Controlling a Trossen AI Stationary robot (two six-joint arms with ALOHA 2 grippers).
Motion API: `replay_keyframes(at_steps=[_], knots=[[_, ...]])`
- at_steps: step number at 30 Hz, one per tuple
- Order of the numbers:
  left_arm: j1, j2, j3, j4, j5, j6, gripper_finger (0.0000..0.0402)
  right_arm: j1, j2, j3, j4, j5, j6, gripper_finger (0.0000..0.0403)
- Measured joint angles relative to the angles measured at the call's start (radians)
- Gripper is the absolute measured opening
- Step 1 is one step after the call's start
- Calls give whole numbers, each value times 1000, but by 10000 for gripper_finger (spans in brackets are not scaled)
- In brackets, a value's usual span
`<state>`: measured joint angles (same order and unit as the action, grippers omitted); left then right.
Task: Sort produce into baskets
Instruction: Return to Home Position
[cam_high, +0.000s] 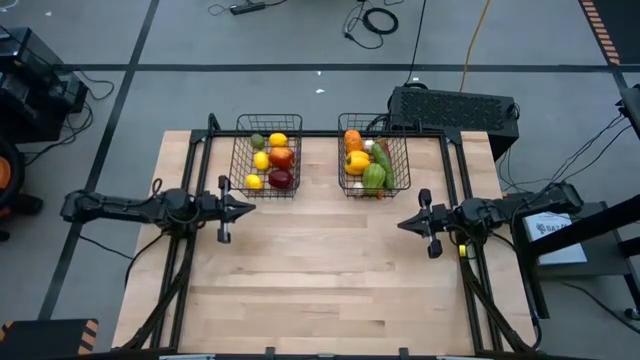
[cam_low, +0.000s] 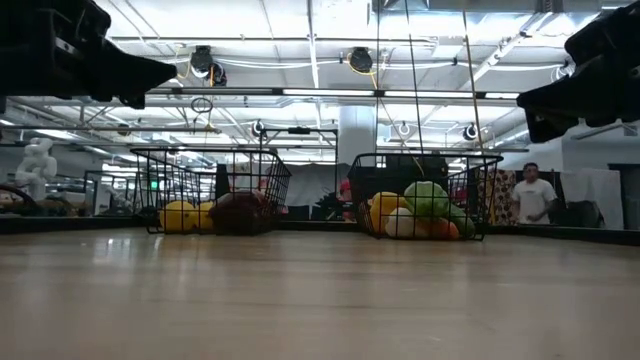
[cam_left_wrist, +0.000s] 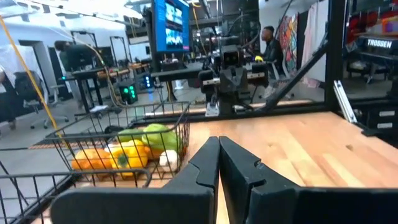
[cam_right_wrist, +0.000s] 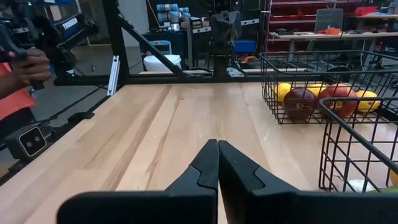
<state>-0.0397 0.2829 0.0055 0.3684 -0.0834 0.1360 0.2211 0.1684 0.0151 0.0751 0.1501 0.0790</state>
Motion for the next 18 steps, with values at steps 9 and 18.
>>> replay_keyframes(at_steps=[9,18], knots=[[1,-136,0,-132,0,0,14,0,-39,0,-34,1,-1,0],[1,-283,0,-271,-43,-1,14,0,-79,0,-34,4,-33,0]])
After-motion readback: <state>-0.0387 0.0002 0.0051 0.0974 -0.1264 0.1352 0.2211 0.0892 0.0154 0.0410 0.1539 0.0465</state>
